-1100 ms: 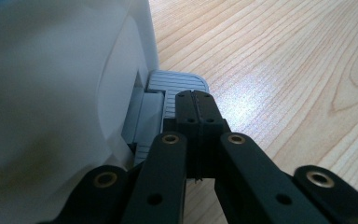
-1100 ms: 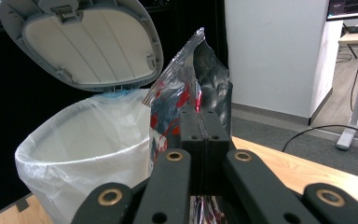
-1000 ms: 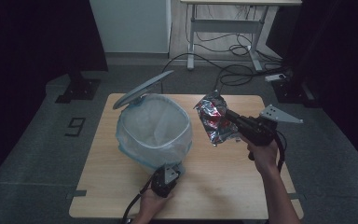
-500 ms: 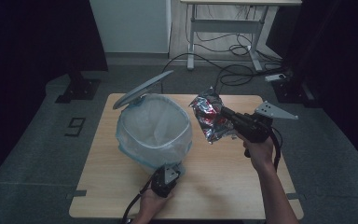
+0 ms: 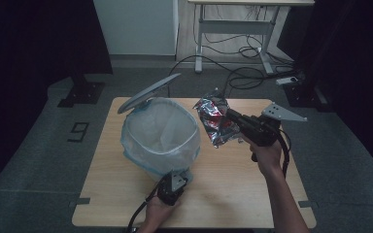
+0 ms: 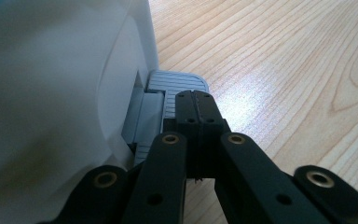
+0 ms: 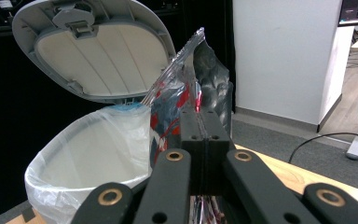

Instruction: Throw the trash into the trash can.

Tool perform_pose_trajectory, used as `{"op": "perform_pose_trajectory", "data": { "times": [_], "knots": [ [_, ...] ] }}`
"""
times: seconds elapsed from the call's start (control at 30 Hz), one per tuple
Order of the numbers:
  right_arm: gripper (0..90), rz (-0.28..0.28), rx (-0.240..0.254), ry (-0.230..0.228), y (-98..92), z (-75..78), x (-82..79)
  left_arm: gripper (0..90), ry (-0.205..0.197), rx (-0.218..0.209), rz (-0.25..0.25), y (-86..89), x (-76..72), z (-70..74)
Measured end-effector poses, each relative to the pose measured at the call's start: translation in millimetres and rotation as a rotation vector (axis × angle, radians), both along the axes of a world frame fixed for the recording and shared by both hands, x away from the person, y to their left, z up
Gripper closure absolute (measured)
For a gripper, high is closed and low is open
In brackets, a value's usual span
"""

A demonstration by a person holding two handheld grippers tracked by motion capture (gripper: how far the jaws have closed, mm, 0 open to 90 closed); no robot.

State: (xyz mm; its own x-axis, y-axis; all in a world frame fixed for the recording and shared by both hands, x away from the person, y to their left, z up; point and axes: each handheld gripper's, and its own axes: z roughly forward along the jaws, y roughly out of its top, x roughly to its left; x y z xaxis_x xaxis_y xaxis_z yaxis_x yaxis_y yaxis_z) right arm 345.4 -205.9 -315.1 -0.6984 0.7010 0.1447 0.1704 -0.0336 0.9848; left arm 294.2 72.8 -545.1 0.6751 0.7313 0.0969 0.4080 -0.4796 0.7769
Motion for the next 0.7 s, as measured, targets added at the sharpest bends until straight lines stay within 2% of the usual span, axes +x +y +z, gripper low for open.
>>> {"op": "perform_pose_trajectory", "data": {
  "times": [0.7],
  "knots": [
    [89.5, 0.019, -0.001, -0.006, 11.5, 5.2, 3.1, 90.0, -0.003, 0.008, -0.004, 0.5, 0.3, 0.2]
  ]
}}
